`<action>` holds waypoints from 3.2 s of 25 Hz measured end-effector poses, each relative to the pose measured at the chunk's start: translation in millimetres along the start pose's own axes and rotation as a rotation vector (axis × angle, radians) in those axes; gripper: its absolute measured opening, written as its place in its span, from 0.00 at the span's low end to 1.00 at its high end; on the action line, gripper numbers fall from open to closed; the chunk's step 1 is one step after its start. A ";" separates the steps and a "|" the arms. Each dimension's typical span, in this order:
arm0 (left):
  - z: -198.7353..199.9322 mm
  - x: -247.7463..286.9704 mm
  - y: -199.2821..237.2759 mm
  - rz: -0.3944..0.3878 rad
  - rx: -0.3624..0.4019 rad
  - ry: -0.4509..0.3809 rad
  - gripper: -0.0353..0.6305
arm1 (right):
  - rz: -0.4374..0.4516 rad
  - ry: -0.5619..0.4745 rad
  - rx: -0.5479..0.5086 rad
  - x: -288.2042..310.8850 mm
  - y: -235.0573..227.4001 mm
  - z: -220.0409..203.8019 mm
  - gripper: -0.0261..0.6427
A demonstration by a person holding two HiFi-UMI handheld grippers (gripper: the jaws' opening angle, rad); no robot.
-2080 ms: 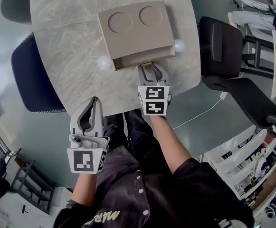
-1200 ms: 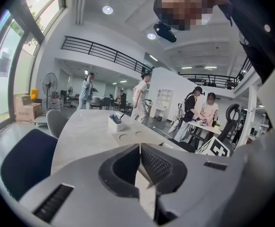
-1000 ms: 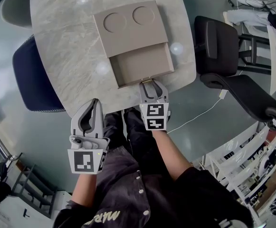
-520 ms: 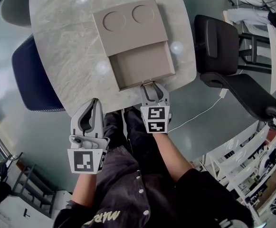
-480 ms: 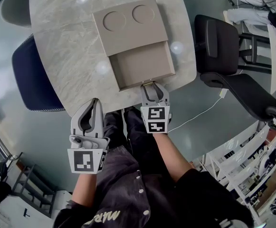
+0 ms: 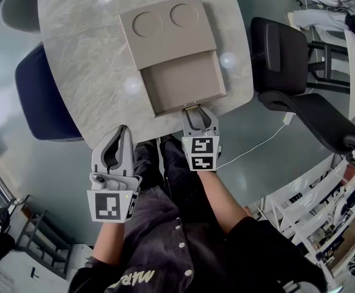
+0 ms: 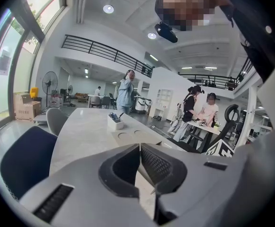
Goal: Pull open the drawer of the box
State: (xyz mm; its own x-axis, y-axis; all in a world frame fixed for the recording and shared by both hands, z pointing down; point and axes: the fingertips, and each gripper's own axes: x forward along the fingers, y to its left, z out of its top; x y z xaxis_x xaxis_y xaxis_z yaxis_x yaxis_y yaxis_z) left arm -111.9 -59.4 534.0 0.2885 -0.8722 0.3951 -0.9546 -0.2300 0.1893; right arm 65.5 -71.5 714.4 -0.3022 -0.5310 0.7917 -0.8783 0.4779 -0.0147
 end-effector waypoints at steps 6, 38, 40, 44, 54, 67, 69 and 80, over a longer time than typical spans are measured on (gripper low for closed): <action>0.6 0.0 -1.0 -0.001 0.001 -0.001 0.08 | -0.002 0.004 -0.002 -0.2 -0.3 -2.0 0.28; 61.9 -10.1 -11.4 -0.024 0.061 -0.101 0.08 | 0.013 -0.139 -0.008 -50.2 -7.9 57.9 0.04; 73.6 -14.4 -16.7 -0.037 0.072 -0.121 0.08 | 0.018 -0.179 -0.003 -59.4 -7.8 75.6 0.04; 93.4 -21.5 -23.1 -0.045 0.090 -0.153 0.08 | 0.027 -0.254 -0.005 -81.5 -7.4 110.0 0.03; 140.7 -35.3 -28.5 -0.042 0.123 -0.249 0.08 | 0.037 -0.411 -0.005 -129.7 -16.8 177.9 0.03; 186.0 -43.1 -31.7 -0.050 0.156 -0.340 0.08 | 0.029 -0.576 0.017 -184.6 -31.7 235.8 0.03; 191.0 -45.5 -33.4 -0.050 0.155 -0.354 0.08 | 0.023 -0.604 0.010 -196.4 -32.6 242.8 0.03; 214.5 -53.9 -32.3 -0.031 0.158 -0.415 0.08 | 0.027 -0.754 -0.023 -248.2 -29.5 272.2 0.03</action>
State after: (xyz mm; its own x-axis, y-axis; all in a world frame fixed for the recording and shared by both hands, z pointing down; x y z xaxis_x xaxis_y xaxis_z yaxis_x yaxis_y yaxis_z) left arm -112.6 -97.5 313.7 0.2936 -0.9559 -0.0088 -0.9549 -0.2937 0.0427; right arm 65.5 -144.3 352.1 -0.5022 -0.8501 0.1587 -0.8617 0.5074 -0.0085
